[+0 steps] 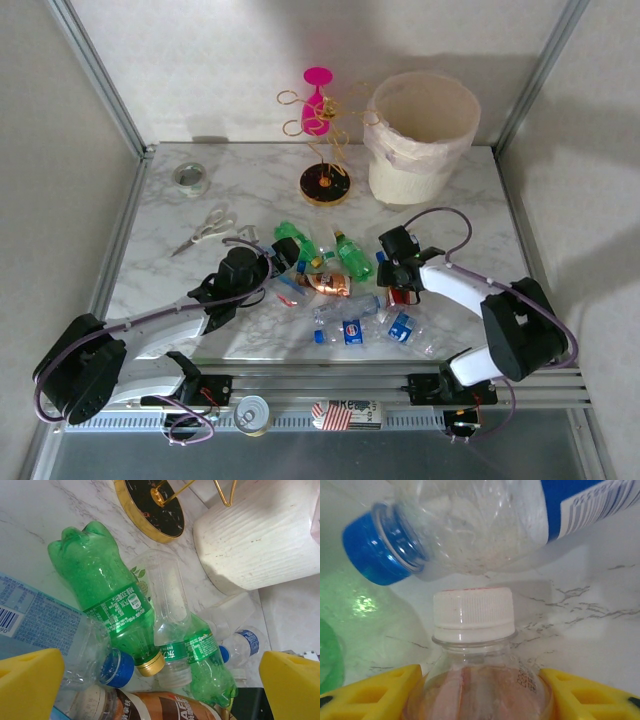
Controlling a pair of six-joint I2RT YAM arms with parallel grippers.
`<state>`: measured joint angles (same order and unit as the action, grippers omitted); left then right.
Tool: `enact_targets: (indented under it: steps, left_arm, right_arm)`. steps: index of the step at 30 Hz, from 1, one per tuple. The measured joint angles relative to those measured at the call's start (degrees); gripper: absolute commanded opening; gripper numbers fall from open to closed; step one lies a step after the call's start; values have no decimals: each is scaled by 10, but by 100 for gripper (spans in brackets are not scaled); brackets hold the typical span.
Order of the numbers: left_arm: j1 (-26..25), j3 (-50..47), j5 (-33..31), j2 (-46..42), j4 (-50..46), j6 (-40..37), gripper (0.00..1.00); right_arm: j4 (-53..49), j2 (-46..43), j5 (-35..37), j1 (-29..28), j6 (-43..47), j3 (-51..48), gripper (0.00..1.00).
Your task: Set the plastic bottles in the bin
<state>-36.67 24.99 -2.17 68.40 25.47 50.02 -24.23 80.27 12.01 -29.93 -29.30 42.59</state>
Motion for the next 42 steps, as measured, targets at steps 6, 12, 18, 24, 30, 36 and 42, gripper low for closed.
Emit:
enact_targets:
  steps: [6, 12, 18, 24, 30, 36, 42]
  left_arm:
    - [0, -6, -6, -1, 0, 4, 100]
    - [0, -16, -9, -17, 0, 7, 100]
    - [0, -34, -20, -50, 0, 6, 100]
    - [0, -48, -30, -76, -9, 6, 100]
    - [0, -65, -42, -106, -17, 6, 100]
    - [0, -76, -52, -135, -34, 6, 100]
    - [0, -84, -54, -169, -57, 5, 99]
  right_arm:
    - [10, -85, -3, 0, 10, 5, 47]
    - [58, -171, -47, 14, 19, 28, 45]
    - [154, -215, -120, 51, 19, 76, 44]
    - [232, -202, -154, 86, 19, 166, 43]
    - [314, -155, -151, 119, 30, 264, 43]
    - [374, -71, -111, 151, 51, 346, 43]
    - [399, 38, -92, 194, 46, 414, 42]
